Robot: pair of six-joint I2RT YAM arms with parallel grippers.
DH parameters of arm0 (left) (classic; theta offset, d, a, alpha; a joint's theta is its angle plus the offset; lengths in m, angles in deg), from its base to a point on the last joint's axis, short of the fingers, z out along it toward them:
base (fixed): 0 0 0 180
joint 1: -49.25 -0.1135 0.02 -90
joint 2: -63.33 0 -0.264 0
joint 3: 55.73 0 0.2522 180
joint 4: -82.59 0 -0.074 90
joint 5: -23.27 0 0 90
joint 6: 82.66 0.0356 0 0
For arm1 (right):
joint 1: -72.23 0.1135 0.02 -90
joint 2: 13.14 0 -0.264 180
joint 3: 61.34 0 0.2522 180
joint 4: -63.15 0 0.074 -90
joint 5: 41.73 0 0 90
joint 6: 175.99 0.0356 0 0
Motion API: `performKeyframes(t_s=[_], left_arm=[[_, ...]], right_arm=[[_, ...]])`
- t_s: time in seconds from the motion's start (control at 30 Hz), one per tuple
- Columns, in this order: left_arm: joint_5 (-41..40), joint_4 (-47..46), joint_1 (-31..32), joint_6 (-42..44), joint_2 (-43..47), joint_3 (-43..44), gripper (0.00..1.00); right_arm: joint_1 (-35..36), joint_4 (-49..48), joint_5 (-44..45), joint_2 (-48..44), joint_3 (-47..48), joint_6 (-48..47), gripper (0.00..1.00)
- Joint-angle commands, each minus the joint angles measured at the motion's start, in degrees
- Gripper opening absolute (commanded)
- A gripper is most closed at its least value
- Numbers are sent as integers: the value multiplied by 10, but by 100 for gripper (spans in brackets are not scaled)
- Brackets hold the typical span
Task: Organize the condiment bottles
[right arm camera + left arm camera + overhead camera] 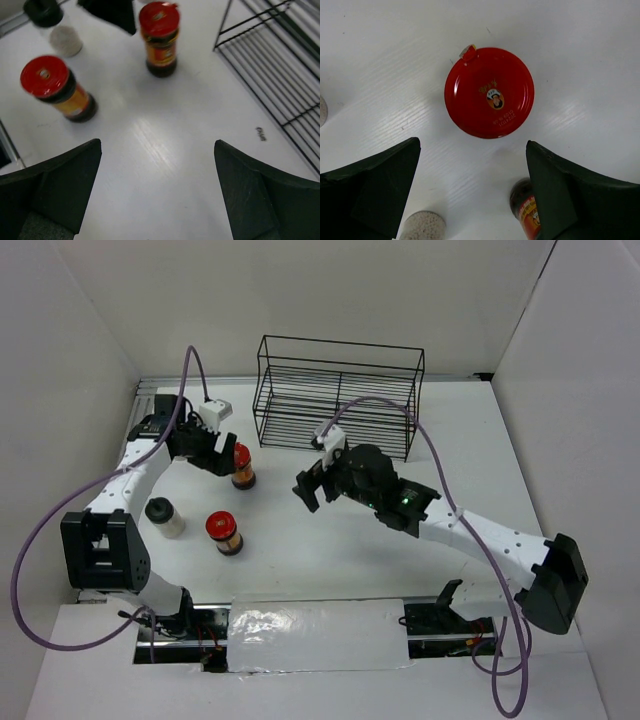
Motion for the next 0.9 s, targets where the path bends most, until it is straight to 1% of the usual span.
performKeyframes(t_s=[0.0,0.07,0.1,0.27,0.33,0.47,0.57,0.63,0.67,0.7,0.73,0.77,0.83,0.87], left_arm=[[20,-61,18,-18,-12,-2,99],[29,-70,24,-19,-22,-9,99],[32,-81,30,-22,-26,-12,99],[15,-110,52,-24,-53,-25,99],[-11,-117,57,-28,-70,-22,99],[-29,-132,55,-36,-75,-27,99],[-46,-138,59,-36,-76,-24,95],[-52,-140,60,-38,-72,-23,86],[-55,-139,61,-38,-69,-22,77],[-57,-139,61,-39,-60,-22,73],[-52,-139,62,-39,-55,-24,69],[-47,-140,62,-38,-50,-26,60],[-36,-140,62,-33,-30,-30,50],[-26,-134,62,-32,-27,-29,37]], right_arm=[[13,-125,-115,7,-53,-58,100],[15,-161,-120,7,-79,-62,100],[16,-161,-110,8,-81,-60,100],[18,-112,-93,20,-69,-60,100],[19,-112,-84,18,-76,-55,100],[22,-129,-77,7,-95,-45,100],[23,-126,-71,6,-97,-41,100],[25,-119,-64,8,-92,-41,100],[25,-117,-63,10,-90,-40,100],[25,-115,-63,12,-88,-40,100],[25,-115,-60,13,-86,-40,100],[25,-114,-60,13,-86,-40,100],[26,-114,-56,15,-85,-40,100],[27,-114,-56,15,-85,-39,100]])
